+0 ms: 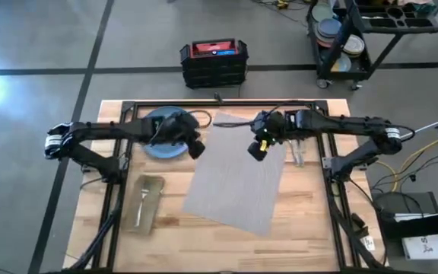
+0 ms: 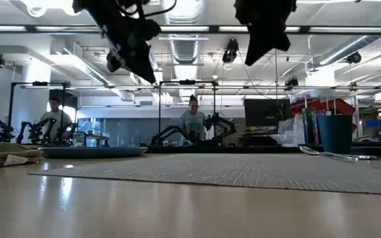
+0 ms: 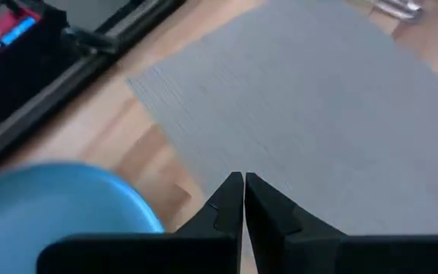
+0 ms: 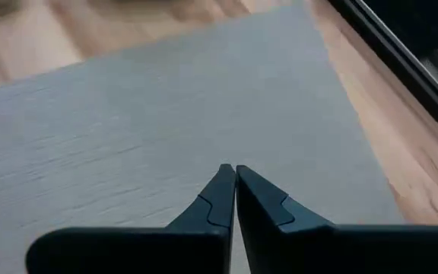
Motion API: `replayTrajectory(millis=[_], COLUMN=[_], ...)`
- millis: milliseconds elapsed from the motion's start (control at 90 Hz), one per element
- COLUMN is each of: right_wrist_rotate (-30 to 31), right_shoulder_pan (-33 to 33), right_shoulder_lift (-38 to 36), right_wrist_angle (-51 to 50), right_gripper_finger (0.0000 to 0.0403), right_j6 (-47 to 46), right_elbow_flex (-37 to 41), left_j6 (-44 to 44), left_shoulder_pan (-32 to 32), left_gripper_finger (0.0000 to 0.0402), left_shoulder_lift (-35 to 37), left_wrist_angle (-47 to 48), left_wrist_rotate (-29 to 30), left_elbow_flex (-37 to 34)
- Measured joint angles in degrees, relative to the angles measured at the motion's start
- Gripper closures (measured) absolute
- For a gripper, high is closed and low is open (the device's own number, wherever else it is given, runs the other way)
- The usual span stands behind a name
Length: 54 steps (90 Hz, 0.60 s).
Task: Set table place
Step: Adjust the gray table mat
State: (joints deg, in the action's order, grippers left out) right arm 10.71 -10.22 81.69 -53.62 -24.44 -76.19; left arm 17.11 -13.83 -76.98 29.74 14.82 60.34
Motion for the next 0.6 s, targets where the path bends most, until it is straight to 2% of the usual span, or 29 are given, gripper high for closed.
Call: replayTrajectory(millis=[189,422,600], right_wrist_rotate=[-0.26,-10.05,-13.73], right_shoulder_pan=[-4.49,-4.47,-0.99], right_shoulder_lift=[1.53,5.80,9.51], right_wrist_angle=[3.92,19.94,28.93], right_gripper_finger=[0.0403,0.0403,0.0403], right_j6=[-6.14,-13.89,-21.35], right_elbow_flex=[6.08,17.90,24.96], left_j6=[-8.75,-15.92,-17.84], left_shoulder_pan=[-6.07,-7.74,-6.29], left_gripper_finger=[0.0402,0.0402,0.0401], left_shoulder_lift=[-3.63,-11.19,-18.13], left_wrist_angle=[-0.16,-0.27,-0.26], left_wrist_rotate=[-4.98,-18.67,-31.32], left_elbow_flex=[0.00,-0.04,-0.04])
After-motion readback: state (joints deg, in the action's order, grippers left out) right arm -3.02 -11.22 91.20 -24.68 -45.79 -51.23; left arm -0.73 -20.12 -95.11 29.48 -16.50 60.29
